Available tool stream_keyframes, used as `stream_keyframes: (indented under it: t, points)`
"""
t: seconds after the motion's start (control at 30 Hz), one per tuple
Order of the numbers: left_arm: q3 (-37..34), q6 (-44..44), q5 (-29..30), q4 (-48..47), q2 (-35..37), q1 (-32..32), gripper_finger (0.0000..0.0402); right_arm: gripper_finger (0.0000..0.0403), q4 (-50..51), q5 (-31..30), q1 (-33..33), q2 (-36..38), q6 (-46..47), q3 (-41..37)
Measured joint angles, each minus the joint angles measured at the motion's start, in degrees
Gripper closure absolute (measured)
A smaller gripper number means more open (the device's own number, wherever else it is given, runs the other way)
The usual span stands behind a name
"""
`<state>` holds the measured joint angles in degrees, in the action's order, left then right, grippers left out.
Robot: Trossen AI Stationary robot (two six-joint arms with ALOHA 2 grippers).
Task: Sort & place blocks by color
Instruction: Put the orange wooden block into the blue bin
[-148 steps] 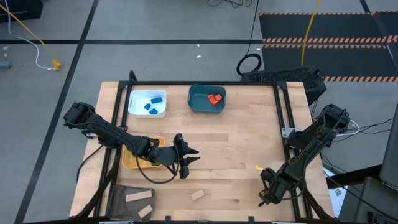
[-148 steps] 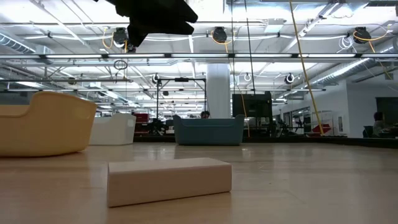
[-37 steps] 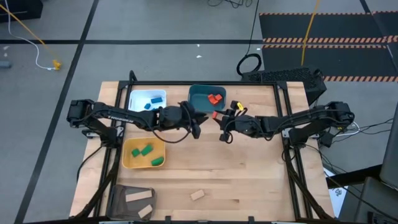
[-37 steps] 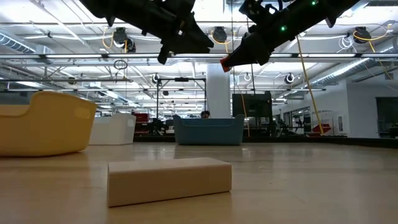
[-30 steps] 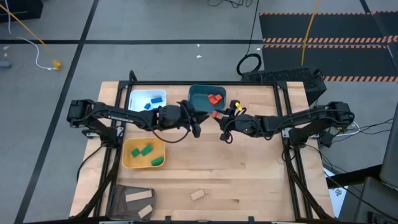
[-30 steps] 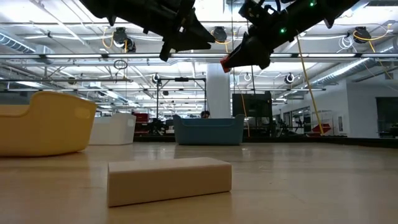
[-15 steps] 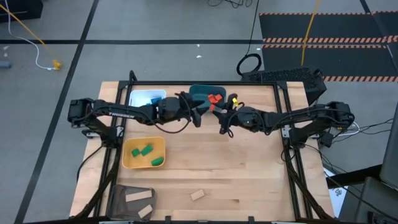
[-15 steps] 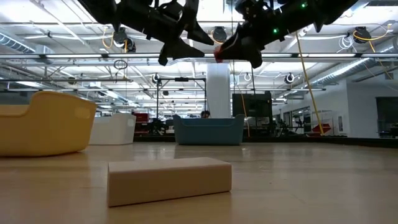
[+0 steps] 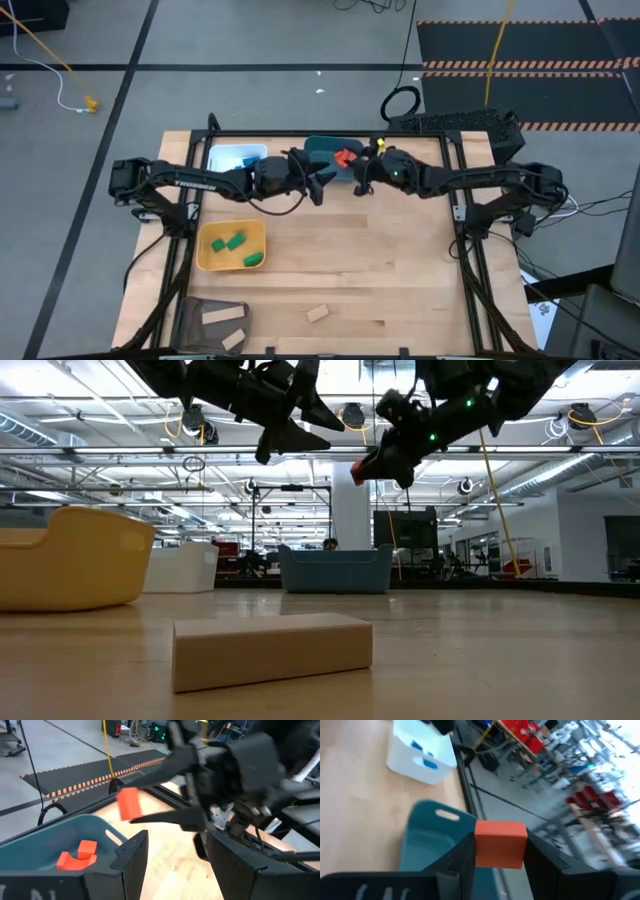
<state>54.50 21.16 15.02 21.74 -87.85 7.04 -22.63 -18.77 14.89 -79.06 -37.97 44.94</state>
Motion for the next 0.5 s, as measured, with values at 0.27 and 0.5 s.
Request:
stream_keyframes:
  t: [0.27, 0.5]
  points:
    - [0.0, 0.14, -0.01, -1.15, 0.0, -1.35, 0.0202, 0.0282, -11.52, 8.53, 5.43, -4.08, 7.82, -4.84]
    - [0.0, 0.12, -0.01, -1.98, 0.0, -1.56, 0.0202, 0.0282, -16.44, 8.49, 6.59, -9.33, 10.35, -7.39]
